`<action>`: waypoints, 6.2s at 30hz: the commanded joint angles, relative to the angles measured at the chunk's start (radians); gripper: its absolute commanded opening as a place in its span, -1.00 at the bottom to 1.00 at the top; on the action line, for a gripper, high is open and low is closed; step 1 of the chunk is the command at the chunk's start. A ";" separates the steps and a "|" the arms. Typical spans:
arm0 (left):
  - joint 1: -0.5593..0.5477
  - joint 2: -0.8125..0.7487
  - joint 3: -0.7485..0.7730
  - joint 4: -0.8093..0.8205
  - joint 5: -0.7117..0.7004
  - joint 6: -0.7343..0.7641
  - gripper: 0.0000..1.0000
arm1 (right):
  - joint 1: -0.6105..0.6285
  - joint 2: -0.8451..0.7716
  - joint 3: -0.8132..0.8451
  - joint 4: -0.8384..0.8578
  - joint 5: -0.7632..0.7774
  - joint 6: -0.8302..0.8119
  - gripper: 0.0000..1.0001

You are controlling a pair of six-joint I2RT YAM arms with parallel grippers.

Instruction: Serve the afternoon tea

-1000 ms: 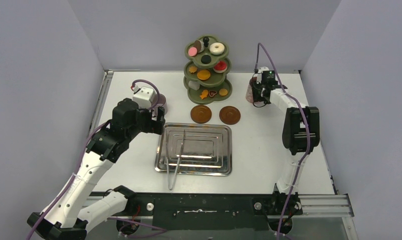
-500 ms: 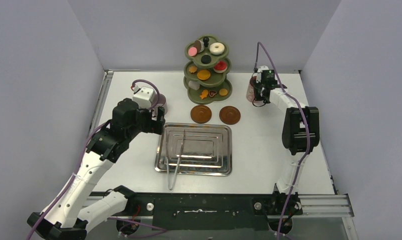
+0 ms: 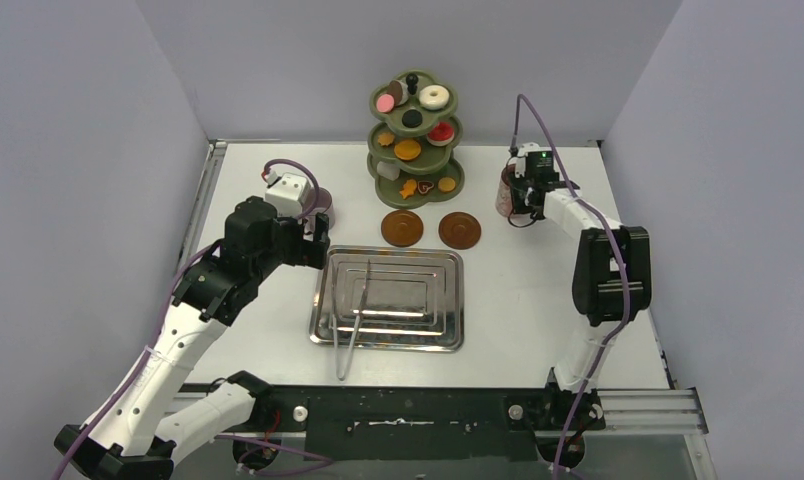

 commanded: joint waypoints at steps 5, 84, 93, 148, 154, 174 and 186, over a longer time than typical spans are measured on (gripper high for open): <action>0.003 -0.018 0.002 0.042 -0.010 0.020 0.90 | 0.027 -0.187 -0.022 0.096 0.026 -0.006 -1.00; 0.003 0.001 -0.003 0.049 0.013 0.014 0.89 | 0.216 -0.322 -0.160 -0.014 -0.194 -0.113 0.45; -0.002 0.072 -0.007 0.051 -0.001 0.004 0.90 | 0.221 -0.450 -0.098 -0.138 -0.145 0.025 0.82; 0.364 0.907 0.212 0.432 0.187 0.109 -0.81 | 0.290 -1.102 -0.461 -0.092 -0.234 0.328 1.00; 0.351 0.865 0.213 0.425 0.147 0.129 -1.00 | 0.290 -1.136 -0.447 -0.133 -0.229 0.320 1.00; 0.223 0.661 0.191 0.402 0.254 0.225 -1.00 | 0.289 -1.197 -0.453 -0.152 -0.230 0.333 1.00; 0.103 0.664 0.162 0.438 0.341 0.215 -1.00 | 0.290 -1.225 -0.451 -0.184 -0.204 0.296 1.00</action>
